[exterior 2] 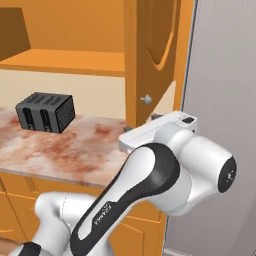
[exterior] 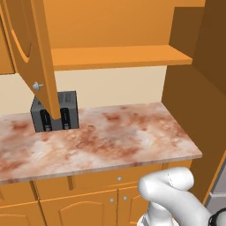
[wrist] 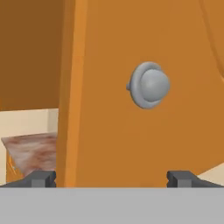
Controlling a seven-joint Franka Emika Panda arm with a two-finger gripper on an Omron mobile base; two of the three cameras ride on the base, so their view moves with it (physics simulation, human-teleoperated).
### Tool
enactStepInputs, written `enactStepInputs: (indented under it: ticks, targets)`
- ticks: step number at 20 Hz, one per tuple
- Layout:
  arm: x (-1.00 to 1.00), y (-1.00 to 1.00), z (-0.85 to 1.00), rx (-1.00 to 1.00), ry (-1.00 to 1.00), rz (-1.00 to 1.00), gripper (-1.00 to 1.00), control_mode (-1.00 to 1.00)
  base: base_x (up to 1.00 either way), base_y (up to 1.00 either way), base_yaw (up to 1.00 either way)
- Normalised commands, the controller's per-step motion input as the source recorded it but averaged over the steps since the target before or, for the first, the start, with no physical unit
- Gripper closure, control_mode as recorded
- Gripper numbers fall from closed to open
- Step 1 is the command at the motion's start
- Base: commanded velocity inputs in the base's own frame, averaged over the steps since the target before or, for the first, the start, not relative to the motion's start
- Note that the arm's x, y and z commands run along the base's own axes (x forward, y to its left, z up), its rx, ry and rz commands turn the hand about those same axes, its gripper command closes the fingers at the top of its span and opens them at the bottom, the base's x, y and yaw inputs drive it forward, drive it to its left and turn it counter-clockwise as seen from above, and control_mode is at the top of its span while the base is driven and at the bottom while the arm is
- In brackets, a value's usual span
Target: Close all open cabinet doors.
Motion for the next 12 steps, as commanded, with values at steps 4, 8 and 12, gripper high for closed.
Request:
enactStepInputs:
  ticks: [4, 8, 12]
  targets:
    - [0.46, 0.45, -0.14, -0.01, 0.06, 0.16, -1.00, -1.00, 0.00, 0.00, 0.00]
    - [0.58, 0.60, -0.10, -0.02, 0.03, 0.10, -1.00, -1.00, 0.00, 0.00, 0.00]
    - [0.61, 0.78, -0.01, -0.05, 0.00, 0.00, -1.00, -1.00, 0.00, 0.00, 0.00]
